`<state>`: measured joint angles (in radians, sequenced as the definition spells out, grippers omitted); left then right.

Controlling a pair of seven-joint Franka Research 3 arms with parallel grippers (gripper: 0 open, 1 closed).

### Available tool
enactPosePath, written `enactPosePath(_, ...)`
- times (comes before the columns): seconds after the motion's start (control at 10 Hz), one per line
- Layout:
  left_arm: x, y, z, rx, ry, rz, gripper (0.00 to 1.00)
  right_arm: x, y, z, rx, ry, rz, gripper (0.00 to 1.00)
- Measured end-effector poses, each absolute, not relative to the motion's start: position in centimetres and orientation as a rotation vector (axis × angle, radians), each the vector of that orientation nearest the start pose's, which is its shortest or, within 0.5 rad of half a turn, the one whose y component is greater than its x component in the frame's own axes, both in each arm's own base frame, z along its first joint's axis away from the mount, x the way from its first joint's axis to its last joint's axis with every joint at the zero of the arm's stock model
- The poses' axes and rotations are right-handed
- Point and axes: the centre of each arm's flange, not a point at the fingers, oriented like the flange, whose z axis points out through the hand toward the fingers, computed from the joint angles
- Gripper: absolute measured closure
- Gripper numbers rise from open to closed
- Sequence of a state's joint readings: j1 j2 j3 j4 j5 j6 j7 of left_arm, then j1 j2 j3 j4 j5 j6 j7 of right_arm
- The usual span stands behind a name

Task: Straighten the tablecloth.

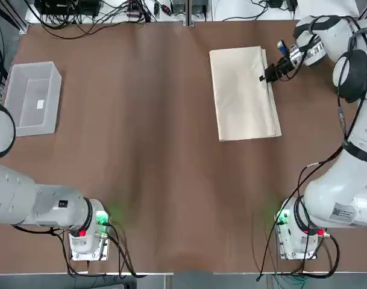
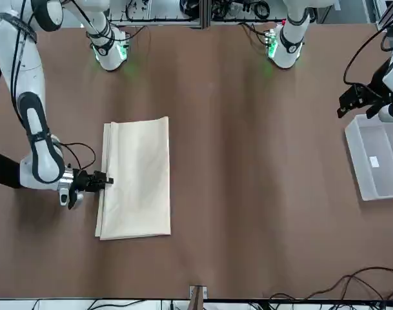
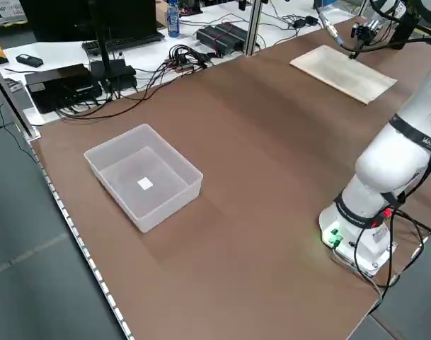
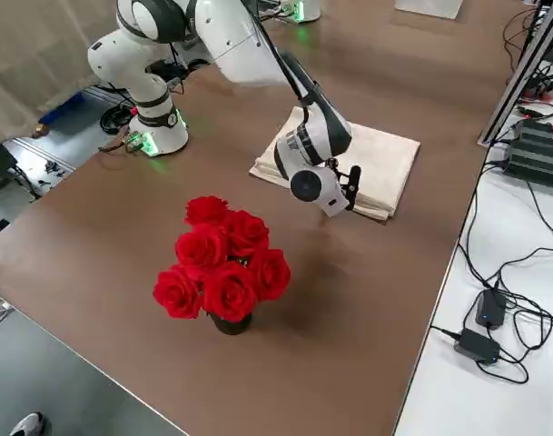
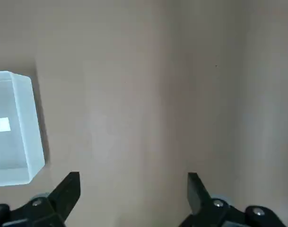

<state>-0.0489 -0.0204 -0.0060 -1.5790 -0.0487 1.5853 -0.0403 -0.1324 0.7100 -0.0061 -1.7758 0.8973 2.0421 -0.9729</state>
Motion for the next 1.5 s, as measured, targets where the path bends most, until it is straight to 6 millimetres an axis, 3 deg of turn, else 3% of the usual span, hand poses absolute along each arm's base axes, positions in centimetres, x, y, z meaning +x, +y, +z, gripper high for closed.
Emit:
enactPosePath(0.1,54.9,-3.5,63.3,-3.191,0.022,-0.04,0.0,61.8,-4.2,14.3,-2.333,-0.264,-0.017,0.61)
enactPosePath(0.3,54.9,-3.5,63.3,-3.191,0.022,-0.042,0.0,61.9,-4.1,14.4,-2.334,-0.267,-0.02,0.76)
enactPosePath(0.4,54.9,-3.5,63.4,-3.191,0.022,-0.042,0.0,62.0,-4.0,14.6,-2.324,-0.274,-0.015,0.92)
enactPosePath(0.5,54.9,-3.5,63.4,-3.191,0.022,-0.042,0.0,62.0,-3.7,14.8,-2.302,-0.283,0.002,0.98)
enactPosePath(0.7,54.9,-3.5,63.4,-3.191,0.023,-0.043,0.0,62.0,-3.1,15.8,-2.262,-0.296,0.029,0.98)
enactPosePath(1.0,54.9,-3.5,63.4,-3.191,0.023,-0.043,0.0,62.3,-2.0,18.8,-2.217,-0.31,0.052,0.98)
enactPosePath(1.3,54.9,-3.4,63.4,-3.191,0.022,-0.043,0.0,62.6,1.7,22.2,-2.184,-0.343,0.073,0.98)
enactPosePath(1.5,54.9,-3.4,63.4,-3.191,0.022,-0.043,0.0,62.7,4.9,23.0,-2.136,-0.354,0.073,0.98)
